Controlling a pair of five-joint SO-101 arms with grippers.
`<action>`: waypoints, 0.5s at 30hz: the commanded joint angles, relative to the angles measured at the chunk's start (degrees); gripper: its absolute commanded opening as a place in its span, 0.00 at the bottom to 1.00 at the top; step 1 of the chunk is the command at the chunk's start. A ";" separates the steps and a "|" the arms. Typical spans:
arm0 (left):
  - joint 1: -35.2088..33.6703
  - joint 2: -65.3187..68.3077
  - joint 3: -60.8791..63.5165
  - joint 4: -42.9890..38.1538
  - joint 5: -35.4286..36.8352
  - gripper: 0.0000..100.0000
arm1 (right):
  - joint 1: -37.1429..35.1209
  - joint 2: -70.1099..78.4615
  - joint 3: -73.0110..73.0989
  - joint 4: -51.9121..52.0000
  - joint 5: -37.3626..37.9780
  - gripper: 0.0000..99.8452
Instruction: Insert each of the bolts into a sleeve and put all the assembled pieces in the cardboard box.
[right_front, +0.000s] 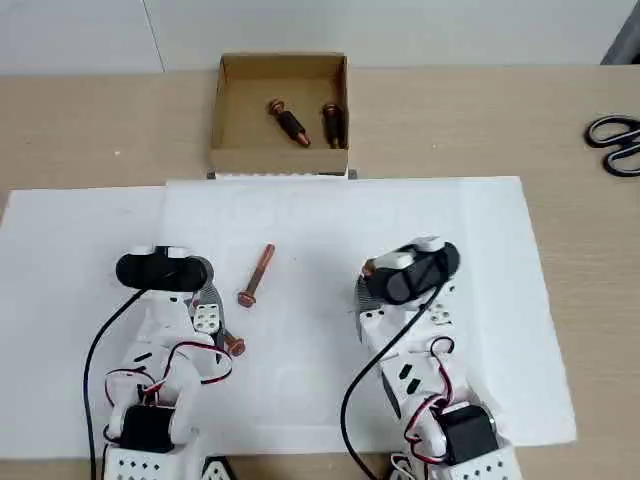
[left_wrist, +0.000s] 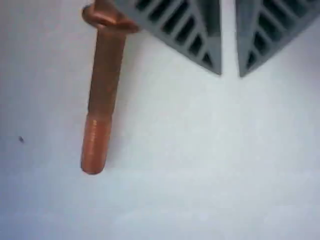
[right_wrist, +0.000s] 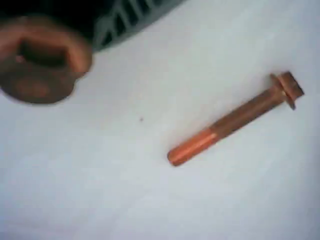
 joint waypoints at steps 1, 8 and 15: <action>-0.09 -0.35 -0.31 -1.49 -0.44 0.01 | 0.40 0.13 -4.75 -3.38 -2.11 0.00; -0.09 -0.35 -0.31 -1.49 -0.44 0.01 | 0.66 12.70 -17.32 -4.97 -2.11 0.00; -0.09 -0.35 -0.31 -1.49 -0.44 0.01 | 2.42 40.13 -35.43 -11.38 -2.29 0.00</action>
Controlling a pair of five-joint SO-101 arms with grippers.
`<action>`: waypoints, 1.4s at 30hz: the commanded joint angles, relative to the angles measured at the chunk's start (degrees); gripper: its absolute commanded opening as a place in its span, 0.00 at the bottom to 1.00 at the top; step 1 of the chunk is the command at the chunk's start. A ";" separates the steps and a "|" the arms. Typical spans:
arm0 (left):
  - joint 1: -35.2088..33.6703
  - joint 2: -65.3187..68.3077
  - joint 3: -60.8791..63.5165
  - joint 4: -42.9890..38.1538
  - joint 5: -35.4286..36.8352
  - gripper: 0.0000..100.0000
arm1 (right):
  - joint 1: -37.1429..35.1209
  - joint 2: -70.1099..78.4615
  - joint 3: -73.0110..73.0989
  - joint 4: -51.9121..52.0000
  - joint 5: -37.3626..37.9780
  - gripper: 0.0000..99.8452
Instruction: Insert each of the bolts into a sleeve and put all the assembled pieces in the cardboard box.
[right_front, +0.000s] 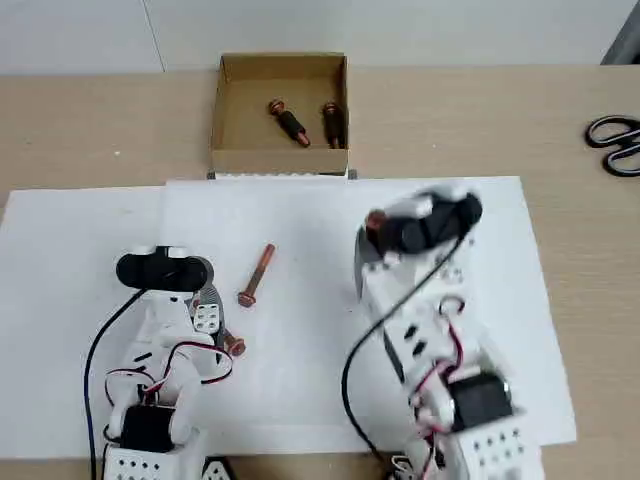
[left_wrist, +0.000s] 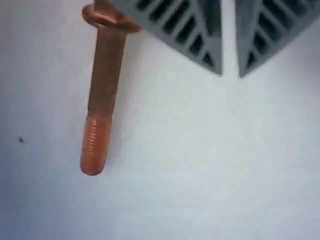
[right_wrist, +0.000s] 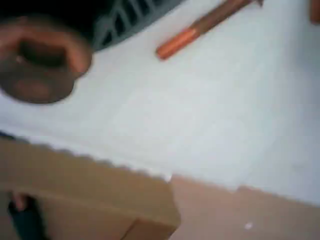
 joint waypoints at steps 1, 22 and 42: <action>-0.18 -0.35 -0.31 -1.49 -0.26 0.01 | 1.10 14.02 -11.87 -4.62 -0.53 0.00; 0.18 -0.09 -0.40 -1.41 -0.26 0.01 | 1.36 90.07 -77.63 -23.16 -0.18 0.00; -0.18 -0.09 -0.48 -1.41 -0.09 0.01 | 1.63 135.16 -126.07 -15.60 2.37 0.00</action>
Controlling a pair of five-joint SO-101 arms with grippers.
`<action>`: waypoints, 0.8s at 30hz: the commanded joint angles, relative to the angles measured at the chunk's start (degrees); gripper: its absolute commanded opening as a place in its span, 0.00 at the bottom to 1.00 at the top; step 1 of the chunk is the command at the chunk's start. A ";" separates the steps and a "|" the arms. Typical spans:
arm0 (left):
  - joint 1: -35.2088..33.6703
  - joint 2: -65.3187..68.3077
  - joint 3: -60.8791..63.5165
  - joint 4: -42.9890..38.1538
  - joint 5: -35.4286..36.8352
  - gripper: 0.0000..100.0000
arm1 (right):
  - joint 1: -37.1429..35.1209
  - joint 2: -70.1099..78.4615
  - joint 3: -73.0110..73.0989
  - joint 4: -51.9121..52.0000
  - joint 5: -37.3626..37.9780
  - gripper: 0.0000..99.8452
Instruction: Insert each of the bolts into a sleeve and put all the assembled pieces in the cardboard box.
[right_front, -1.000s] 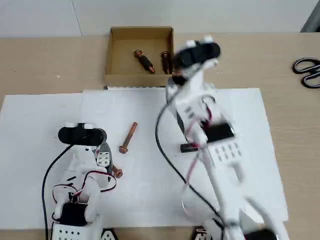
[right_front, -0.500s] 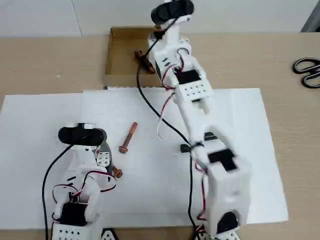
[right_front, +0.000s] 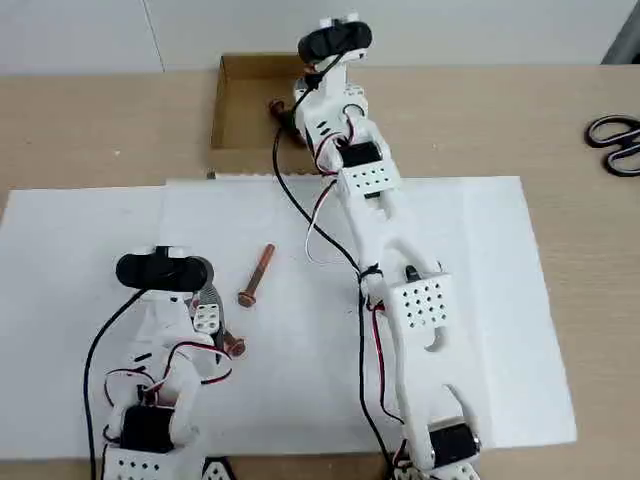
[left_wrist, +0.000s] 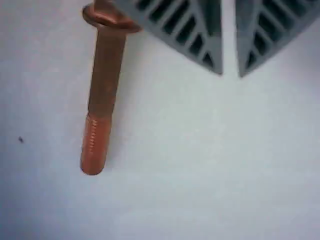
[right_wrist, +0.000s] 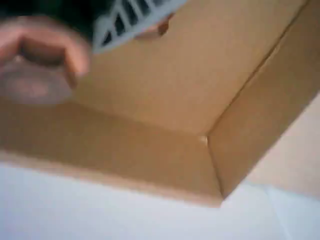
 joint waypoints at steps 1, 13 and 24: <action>-0.18 -0.09 -0.48 -1.41 -0.09 0.01 | -0.22 0.04 -6.59 2.95 2.64 0.00; -0.18 -0.09 -0.48 -1.41 0.00 0.01 | -0.22 0.75 -18.46 18.95 2.90 0.26; -0.18 -0.09 -0.48 -1.41 0.00 0.01 | -0.22 -1.89 -37.27 53.76 3.08 0.23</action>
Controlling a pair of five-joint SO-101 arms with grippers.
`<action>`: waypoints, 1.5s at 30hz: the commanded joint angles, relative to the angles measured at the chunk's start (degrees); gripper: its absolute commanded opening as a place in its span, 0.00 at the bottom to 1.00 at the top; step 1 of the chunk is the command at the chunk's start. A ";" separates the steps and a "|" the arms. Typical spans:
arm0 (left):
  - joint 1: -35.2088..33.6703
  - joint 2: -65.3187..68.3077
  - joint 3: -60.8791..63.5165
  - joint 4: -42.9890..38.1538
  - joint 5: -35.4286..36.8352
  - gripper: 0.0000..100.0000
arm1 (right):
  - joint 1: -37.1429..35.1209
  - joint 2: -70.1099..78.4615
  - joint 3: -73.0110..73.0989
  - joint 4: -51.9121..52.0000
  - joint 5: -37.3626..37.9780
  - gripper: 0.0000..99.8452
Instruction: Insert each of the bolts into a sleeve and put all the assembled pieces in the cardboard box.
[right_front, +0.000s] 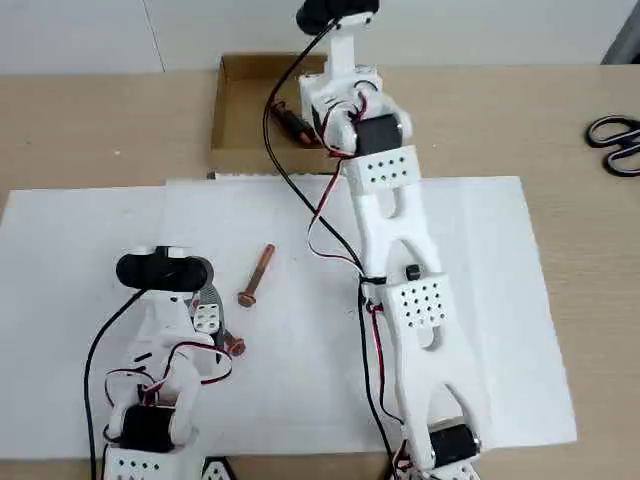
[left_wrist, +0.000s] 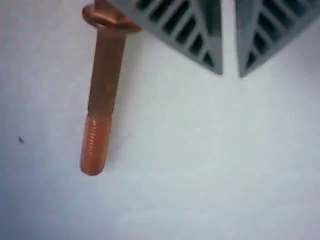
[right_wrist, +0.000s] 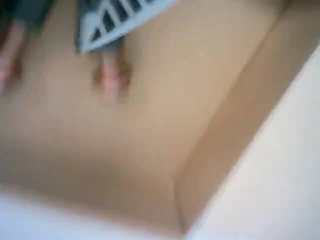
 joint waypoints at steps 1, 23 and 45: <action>-0.18 -0.09 -0.48 -1.41 0.09 0.01 | -0.13 -5.49 -2.99 11.38 0.35 0.22; -2.73 -0.09 -0.48 -1.41 2.37 0.01 | -0.31 -26.51 16.35 28.70 15.82 0.22; -2.55 -0.09 -0.48 -1.41 2.11 0.01 | -0.22 -58.51 76.75 28.26 54.24 0.22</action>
